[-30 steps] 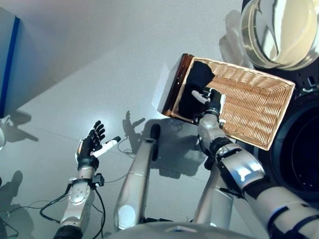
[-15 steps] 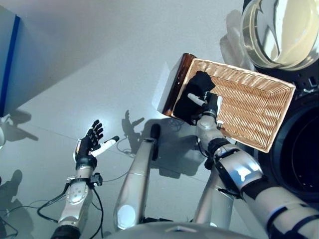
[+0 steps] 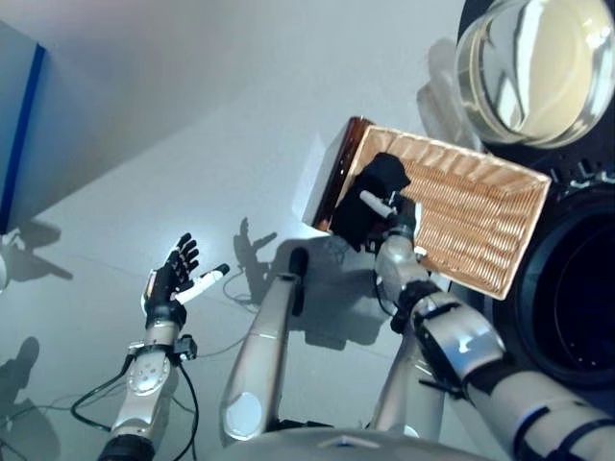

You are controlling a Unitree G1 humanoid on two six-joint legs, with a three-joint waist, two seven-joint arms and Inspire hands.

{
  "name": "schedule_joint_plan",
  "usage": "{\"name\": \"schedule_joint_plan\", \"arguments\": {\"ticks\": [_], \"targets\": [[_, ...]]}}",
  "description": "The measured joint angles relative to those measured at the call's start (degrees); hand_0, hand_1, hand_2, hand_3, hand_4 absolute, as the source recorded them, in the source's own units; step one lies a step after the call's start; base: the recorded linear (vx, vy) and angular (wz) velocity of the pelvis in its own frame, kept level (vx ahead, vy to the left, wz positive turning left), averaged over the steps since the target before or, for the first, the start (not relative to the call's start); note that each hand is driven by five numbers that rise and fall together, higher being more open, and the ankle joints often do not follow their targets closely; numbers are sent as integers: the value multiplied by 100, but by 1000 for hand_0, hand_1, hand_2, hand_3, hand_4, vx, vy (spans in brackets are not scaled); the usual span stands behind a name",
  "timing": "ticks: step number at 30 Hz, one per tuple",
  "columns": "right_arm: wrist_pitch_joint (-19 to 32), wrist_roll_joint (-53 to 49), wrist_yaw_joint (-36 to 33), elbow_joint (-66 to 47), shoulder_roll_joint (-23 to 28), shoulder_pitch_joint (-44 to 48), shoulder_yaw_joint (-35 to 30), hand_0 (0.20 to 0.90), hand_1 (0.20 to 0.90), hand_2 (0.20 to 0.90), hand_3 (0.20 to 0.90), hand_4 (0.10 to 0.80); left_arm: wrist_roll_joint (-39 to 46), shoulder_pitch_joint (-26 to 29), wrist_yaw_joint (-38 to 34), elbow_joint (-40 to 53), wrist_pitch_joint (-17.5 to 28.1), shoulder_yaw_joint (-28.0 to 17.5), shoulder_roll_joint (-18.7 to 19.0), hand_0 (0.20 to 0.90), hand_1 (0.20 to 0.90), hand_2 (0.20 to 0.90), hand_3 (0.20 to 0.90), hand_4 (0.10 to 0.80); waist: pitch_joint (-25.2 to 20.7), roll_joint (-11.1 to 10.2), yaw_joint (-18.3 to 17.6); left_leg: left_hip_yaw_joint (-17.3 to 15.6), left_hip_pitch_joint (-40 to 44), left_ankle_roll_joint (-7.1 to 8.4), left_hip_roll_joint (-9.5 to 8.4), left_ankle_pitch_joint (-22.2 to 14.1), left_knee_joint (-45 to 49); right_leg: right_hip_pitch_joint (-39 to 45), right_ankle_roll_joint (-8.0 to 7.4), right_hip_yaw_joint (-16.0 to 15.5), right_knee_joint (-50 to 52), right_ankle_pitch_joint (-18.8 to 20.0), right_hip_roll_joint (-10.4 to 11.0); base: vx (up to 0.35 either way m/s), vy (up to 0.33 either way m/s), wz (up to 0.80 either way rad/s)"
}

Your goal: Pick up the clothes and place them into the washing machine

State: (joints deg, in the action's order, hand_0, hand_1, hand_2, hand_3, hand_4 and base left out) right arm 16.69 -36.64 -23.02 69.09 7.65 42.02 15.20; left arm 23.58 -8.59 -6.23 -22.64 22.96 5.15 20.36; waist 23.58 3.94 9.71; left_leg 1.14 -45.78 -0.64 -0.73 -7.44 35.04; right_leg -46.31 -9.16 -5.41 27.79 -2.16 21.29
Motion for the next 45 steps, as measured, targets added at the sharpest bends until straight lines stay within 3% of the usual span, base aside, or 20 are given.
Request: {"name": "schedule_joint_plan", "arguments": {"ticks": [3,8,20,27,37,45], "targets": [[80,-442,297,-268,-13,-347,-21,200,200,200,200,300,105,-16,67,-55,0,-2,2,900,900,900,900,800,-48,-83,-66,-56,101,22,-13,84,-154,104,52,-37,-125,55,1,-44,-1,5],[180,-999,861,-715,55,-912,-271,200,200,200,200,300,190,0,263,-216,-5,2,-91,900,900,900,900,800,-56,-110,-126,-117,543,-27,-17,105,-457,571,15,-83,-479,148,6,58,-23,-5],[461,-2567,1941,-990,75,-1776,-1362,200,200,200,200,300,442,95,502,-685,-7,-47,-400,900,900,900,900,800,-298,-313,-269,-174,1235,-50,-24,154,-991,1248,-26,-202,-1006,218,9,65,-25,-2],[604,-3244,2200,-995,15,-2094,-1991,200,200,200,200,300,652,64,623,-837,-4,-46,-496,900,900,900,900,800,-404,-319,-440,-206,1612,-38,-31,323,-1506,1644,-42,-316,-1580,433,-22,62,-19,-2],[621,-3477,2334,-1506,21,-2467,-2034,200,200,200,200,300,882,53,732,-959,-4,-43,-658,900,900,900,900,800,-541,-289,-621,-341,1895,-29,-9,421,-1812,1811,-44,-238,-1888,559,-113,31,-14,-8],[792,-3885,2678,-1671,9,-2707,-2554,200,200,200,200,300,1010,31,762,-1141,8,-43,-704,900,900,900,900,800,-569,-293,-838,-410,2037,-20,-20,389,-1876,1956,-83,-189,-2022,599,-109,3,-4,-3]]}}
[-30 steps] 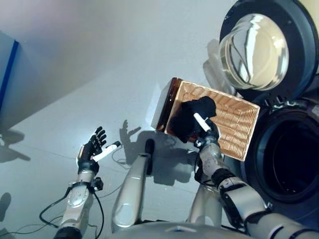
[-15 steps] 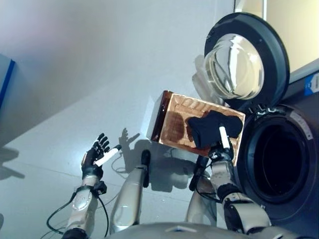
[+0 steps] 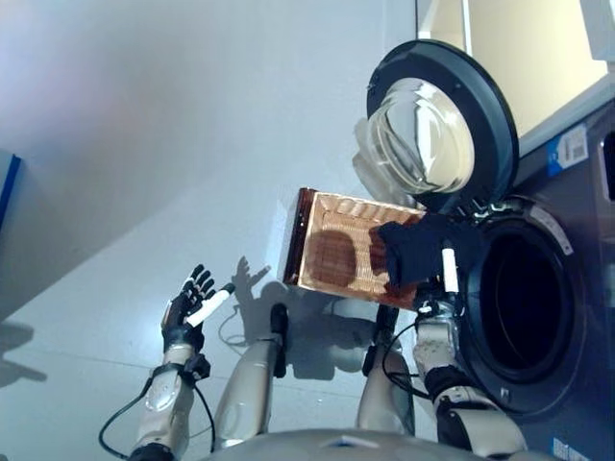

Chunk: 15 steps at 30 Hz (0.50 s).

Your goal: Pick up the clothes and place them into the washing machine

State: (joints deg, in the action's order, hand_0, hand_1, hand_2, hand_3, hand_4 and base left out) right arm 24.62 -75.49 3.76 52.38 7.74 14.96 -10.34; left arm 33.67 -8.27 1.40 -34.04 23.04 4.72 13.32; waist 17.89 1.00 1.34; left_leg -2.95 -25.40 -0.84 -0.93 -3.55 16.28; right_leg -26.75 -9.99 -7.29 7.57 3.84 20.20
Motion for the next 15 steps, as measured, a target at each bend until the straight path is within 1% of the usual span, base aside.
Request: {"name": "schedule_joint_plan", "arguments": {"ticks": [6,9,13,14,15], "targets": [[178,-226,-11,16,-18,-216,-240,200,200,200,200,300,80,-40,12,-27,3,-1,-5,900,900,900,900,800,-14,8,-96,-31,-118,-26,-2,-18,101,-152,20,71,39,17,-12,-17,4,-5],[220,-313,-34,32,-22,-187,-383,200,200,200,200,300,81,-38,16,-40,10,4,-21,900,900,900,900,800,-17,17,-107,-116,-232,-48,4,-112,287,-298,27,201,150,11,-15,-8,17,-12],[325,-339,-102,36,-23,-104,-372,200,200,200,200,300,82,-44,20,-36,35,10,-9,900,900,900,900,800,-4,50,-115,-190,-307,-101,19,-358,760,-400,21,375,519,-126,-1,-39,10,-11],[367,-342,-139,35,-1,-19,-376,200,200,200,200,300,82,-39,24,-35,46,12,-13,900,900,900,900,800,7,100,-135,-192,-432,-122,35,-488,989,-515,-25,432,730,-211,11,-31,-18,-7],[420,-343,-150,33,3,67,-381,200,200,200,200,300,82,-44,36,-35,62,12,-13,900,900,900,900,800,8,124,-139,-200,-519,-138,39,-549,1153,-624,-36,482,907,-268,14,-33,-11,0]]}}
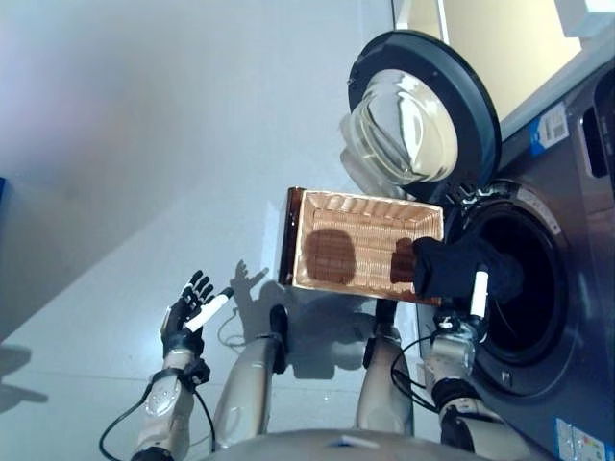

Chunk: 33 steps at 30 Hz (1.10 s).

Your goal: Pick up the clothes and place them into the washing machine

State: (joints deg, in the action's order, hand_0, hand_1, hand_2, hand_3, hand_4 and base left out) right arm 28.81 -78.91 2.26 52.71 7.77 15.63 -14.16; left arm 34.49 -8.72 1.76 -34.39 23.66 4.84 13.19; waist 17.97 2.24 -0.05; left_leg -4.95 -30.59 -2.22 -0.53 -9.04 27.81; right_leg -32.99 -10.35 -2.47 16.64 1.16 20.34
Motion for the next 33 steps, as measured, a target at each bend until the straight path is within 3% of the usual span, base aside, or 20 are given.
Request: {"name": "schedule_joint_plan", "arguments": {"ticks": [4,6,13,15,17,19,22,28,33], "targets": [[24,-9,-120,-3,7,124,-22,200,200,200,200,300,4,-43,4,-4,11,-3,7,900,900,900,900,800,64,104,-39,0,-228,-27,90,-270,580,-281,63,117,689,-287,-19,-30,-20,0],[32,-30,-139,0,22,202,-68,200,200,200,200,300,3,-93,0,-4,22,-2,-4,900,900,900,900,800,138,126,-43,26,-321,17,115,-414,910,-463,-58,191,1089,-521,-4,-10,-6,-2],[235,-43,-499,428,211,546,-440,200,200,200,200,300,-7,-380,31,2,22,37,-3,900,900,900,900,800,184,231,-58,84,-504,72,220,-444,1108,-758,-55,334,1429,-605,-143,-10,0,-6],[268,-44,-647,556,312,508,-498,200,200,200,200,300,-8,-397,33,16,25,18,41,900,900,900,900,800,181,232,-57,57,-561,91,283,-436,1170,-874,219,413,1843,-738,-171,-16,3,18],[269,-40,-755,671,458,664,-681,200,200,200,200,300,-11,-422,31,21,23,23,68,900,900,900,900,800,178,234,-27,86,-705,208,286,-420,1168,-1088,70,466,1903,-819,-193,-19,10,-1],[256,-52,-878,740,552,825,-970,200,200,200,200,300,-87,-494,36,20,-9,39,60,900,900,900,900,800,141,303,14,168,-728,263,273,-379,1132,-1125,61,461,1894,-758,-229,-7,13,-13],[387,-147,-1148,858,785,1064,-1349,200,200,200,200,300,-222,-494,37,71,-3,47,51,900,900,900,900,800,84,404,84,171,-744,241,267,-370,1118,-1131,64,458,1879,-759,-223,3,4,1],[503,-133,-1610,1231,1404,1517,-1462,200,200,200,200,300,-298,-504,8,101,-4,85,85,900,900,900,900,800,-41,617,161,163,-785,170,158,-386,1126,-1146,87,462,1863,-745,-119,-8,25,5],[507,-127,-1698,1237,1653,1696,-1504,200,200,200,200,300,-386,-505,11,258,-8,113,122,900,900,900,900,800,-65,665,248,138,-792,147,154,-402,1117,-1147,61,468,1814,-758,-107,1,7,0]]}}
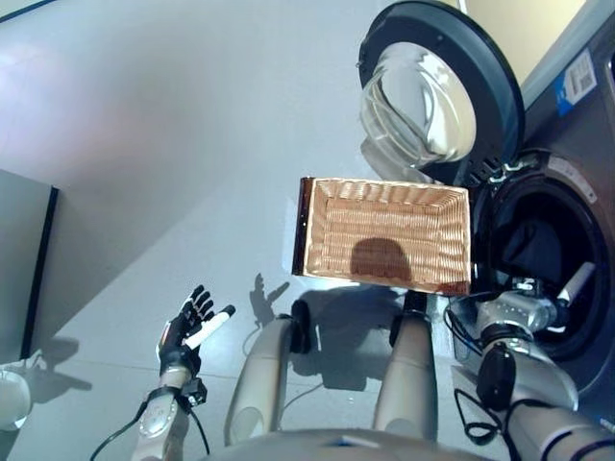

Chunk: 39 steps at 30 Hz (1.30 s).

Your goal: Pick up the clothes and place them into the washing machine

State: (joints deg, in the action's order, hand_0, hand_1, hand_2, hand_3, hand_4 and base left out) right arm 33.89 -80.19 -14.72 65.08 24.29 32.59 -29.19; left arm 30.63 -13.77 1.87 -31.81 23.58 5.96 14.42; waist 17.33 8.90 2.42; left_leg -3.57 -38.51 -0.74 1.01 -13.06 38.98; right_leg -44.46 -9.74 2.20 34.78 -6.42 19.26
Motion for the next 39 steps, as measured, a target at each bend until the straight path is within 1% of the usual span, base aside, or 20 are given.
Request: {"name": "schedule_joint_plan", "arguments": {"ticks": [4,7,9,11,14,20,30,37,38,39], "targets": [[129,14,-300,12,385,179,-78,200,200,200,200,300,-49,-1,-38,43,0,104,12,900,900,900,900,800,-106,157,3,0,-42,-43,-95,-21,-26,-16,-13,-3,-8,-3,91,15,26,9],[158,51,-523,50,614,248,-223,200,200,200,200,300,-66,-5,-70,101,0,127,24,900,900,900,900,800,-154,228,28,-10,-75,-52,-127,-20,-29,-33,-21,-8,-17,-9,121,9,37,7],[181,100,-701,215,773,367,-300,200,200,200,200,300,-74,-22,-85,203,-1,128,32,900,900,900,900,800,-159,235,29,-12,-84,-62,-176,-8,-62,-66,-35,4,-13,-18,157,9,20,5],[241,124,-863,328,937,477,-381,200,200,200,200,300,-86,-35,-86,329,-3,133,37,900,900,900,900,800,-161,239,35,-87,-99,-82,-205,13,-106,-128,-36,42,-8,-19,198,0,0,0],[242,139,-1165,480,1137,619,-536,200,200,200,200,300,-92,-41,-86,482,-4,134,67,900,900,900,900,800,-177,271,57,-101,-99,-99,-214,-1,-105,-129,-37,56,-14,-22,210,0,0,0],[247,148,-1389,583,1433,680,-530,200,200,200,200,300,-90,-48,-88,538,-31,137,165,900,900,900,900,800,-185,294,108,-103,-98,-101,-214,-10,-99,-130,-42,55,-12,-32,213,0,0,0],[276,146,-1428,612,1462,701,-584,200,200,200,200,300,-85,-62,-88,539,-75,141,203,900,900,900,900,800,-184,296,117,-152,-111,-125,-217,-44,-97,-159,-45,94,-58,-29,211,1,3,-1],[523,141,-1551,663,1421,723,-704,200,200,200,200,300,-73,-52,-94,541,-75,155,204,900,900,900,900,800,-177,312,100,-193,-119,-134,-231,-74,-87,-201,-41,153,-21,-31,209,0,-1,-1],[525,140,-1555,671,1409,720,-702,227,227,227,227,320,-72,-52,-97,541,-75,155,204,900,900,900,900,800,-177,312,99,-200,-117,-138,-231,-77,-80,-201,-41,159,-21,-31,209,0,0,0],[525,137,-1553,677,1389,719,-708,900,900,900,900,800,-72,-52,-97,541,-74,155,204,900,900,900,900,800,-176,310,96,-204,-113,-140,-231,-78,-73,-199,-41,165,-18,-31,209,0,0,0]]}}
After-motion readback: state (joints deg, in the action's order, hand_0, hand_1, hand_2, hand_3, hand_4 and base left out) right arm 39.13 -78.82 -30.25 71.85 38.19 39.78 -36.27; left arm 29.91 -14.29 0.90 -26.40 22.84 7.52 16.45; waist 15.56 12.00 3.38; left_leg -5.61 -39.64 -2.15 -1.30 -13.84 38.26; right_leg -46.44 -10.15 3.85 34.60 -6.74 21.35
